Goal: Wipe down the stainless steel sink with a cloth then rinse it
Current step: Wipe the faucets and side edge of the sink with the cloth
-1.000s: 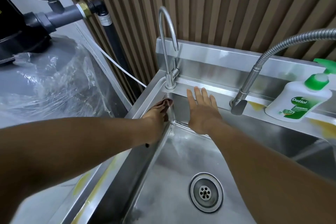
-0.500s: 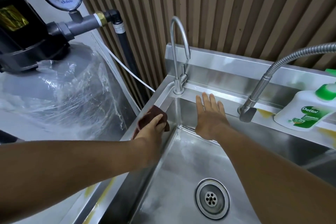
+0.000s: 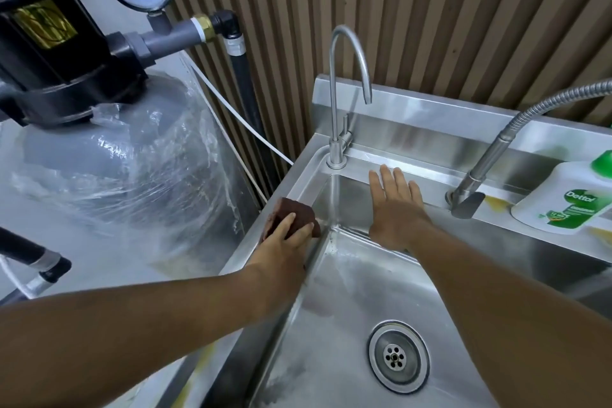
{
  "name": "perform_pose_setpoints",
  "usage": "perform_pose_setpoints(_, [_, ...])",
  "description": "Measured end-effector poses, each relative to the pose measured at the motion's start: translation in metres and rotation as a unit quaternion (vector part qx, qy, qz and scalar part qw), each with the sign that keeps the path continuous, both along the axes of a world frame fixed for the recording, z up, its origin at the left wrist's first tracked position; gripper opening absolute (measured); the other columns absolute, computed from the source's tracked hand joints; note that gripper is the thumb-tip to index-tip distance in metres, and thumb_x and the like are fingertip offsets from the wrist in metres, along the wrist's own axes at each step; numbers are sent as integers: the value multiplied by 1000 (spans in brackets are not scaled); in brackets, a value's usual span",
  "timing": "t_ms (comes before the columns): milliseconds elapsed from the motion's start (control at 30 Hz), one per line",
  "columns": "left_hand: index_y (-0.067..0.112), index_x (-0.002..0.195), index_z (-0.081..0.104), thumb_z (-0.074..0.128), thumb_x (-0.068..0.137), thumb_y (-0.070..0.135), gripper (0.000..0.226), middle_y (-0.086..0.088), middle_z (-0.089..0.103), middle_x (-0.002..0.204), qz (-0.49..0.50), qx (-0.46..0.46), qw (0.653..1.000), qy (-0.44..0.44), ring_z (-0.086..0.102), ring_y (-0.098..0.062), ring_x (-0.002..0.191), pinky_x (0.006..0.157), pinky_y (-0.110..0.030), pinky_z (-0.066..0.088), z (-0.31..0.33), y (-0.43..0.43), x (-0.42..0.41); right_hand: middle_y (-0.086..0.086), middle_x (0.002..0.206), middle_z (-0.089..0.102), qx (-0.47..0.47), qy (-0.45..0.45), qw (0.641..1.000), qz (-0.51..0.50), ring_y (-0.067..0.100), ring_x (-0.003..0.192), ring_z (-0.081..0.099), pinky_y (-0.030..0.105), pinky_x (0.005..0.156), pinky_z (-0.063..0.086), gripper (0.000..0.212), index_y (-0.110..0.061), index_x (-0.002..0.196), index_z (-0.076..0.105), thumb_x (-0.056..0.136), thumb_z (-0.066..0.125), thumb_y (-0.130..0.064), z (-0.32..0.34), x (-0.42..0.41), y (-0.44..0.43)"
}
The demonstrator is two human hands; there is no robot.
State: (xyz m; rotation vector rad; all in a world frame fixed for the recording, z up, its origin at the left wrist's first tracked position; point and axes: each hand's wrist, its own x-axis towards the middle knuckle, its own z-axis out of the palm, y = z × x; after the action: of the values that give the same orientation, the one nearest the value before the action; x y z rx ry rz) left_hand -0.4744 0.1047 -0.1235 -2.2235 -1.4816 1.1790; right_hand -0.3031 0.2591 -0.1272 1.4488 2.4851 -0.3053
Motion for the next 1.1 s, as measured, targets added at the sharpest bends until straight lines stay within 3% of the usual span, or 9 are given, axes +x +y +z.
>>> perform_pose_setpoints(133, [17, 161, 12, 23, 100, 61, 76, -5, -7, 168, 150, 114, 958, -216, -11, -22, 155, 122, -53, -12, 12, -32, -15, 6, 163, -31, -10, -19, 1000, -6, 28, 150, -28, 47, 124, -9, 99, -17, 157, -22, 88, 48, -22, 4, -1, -1])
perform_pose_setpoints(233, [15, 151, 44, 35, 94, 67, 78, -7, 32, 162, 154, 146, 933, -290, 25, -21, 151, 116, -52, 16, 5, -59, -20, 6, 163, -31, -10, -25, 1000, -7, 28, 150, -28, 47, 124, -9, 99, -17, 157, -21, 88, 49, -23, 5, -2, -1])
perform_pose_setpoints(300, [15, 148, 48, 37, 94, 68, 77, -7, 38, 159, 140, 155, 930, -304, 31, -22, 149, 114, -53, 20, 0, -68, -23, 6, 163, -30, -10, -26, 1000, -11, 28, 151, -27, 47, 124, -8, 99, -17, 157, -20, 88, 50, -22, 4, -3, -1])
perform_pose_setpoints(367, [16, 152, 42, 32, 96, 68, 77, -9, 27, 163, 149, 142, 927, -313, 19, -21, 152, 117, -53, 14, 6, -60, -21, 6, 163, -31, -11, -32, 999, -17, 29, 151, -27, 47, 124, -8, 99, -17, 157, -21, 88, 50, -23, 6, -5, -2])
perform_pose_setpoints(467, [20, 160, 2, 15, 97, 70, 82, -5, -17, 165, 169, 101, 937, -287, -19, -19, 153, 122, -51, -12, 16, -18, -18, 6, 163, -31, -23, -28, 999, -25, 29, 151, -27, 47, 124, -7, 99, -17, 157, -21, 88, 50, -21, 9, -8, -4])
perform_pose_setpoints(533, [19, 161, -2, 14, 97, 71, 84, -5, -20, 166, 172, 91, 942, -272, -21, -20, 153, 122, -52, -13, 15, 20, -17, 5, 163, -30, -24, -27, 999, -31, 28, 151, -27, 47, 124, -7, 99, -17, 158, -20, 87, 50, -19, 10, -9, -4])
perform_pose_setpoints(700, [18, 161, 9, 24, 99, 64, 79, -7, -16, 168, 163, 90, 946, -266, -18, -21, 154, 122, -50, -13, 10, 68, -20, 6, 164, -29, -22, -33, 999, -34, 28, 151, -25, 47, 124, -6, 102, -17, 158, -19, 85, 52, -15, 8, -10, -3])
perform_pose_setpoints(967, [29, 124, 63, 21, 101, 65, 60, -6, -4, 168, 83, 49, 923, -373, -12, -20, 155, 123, -48, -8, 19, -48, -52, 6, 168, -12, -63, 1, 997, -44, 28, 155, -9, 50, 124, 4, 89, -16, 160, -3, 90, 51, -15, 27, -13, 4])
perform_pose_setpoints(1100, [30, 127, 62, 24, 105, 60, 54, -5, 25, 164, 35, 80, 901, -426, 13, -17, 155, 122, -41, 2, 19, -86, -68, 9, 167, 10, -13, 88, 994, -69, 29, 154, 7, 50, 123, 15, 76, -13, 158, 15, 92, 52, -22, 29, -26, -27])
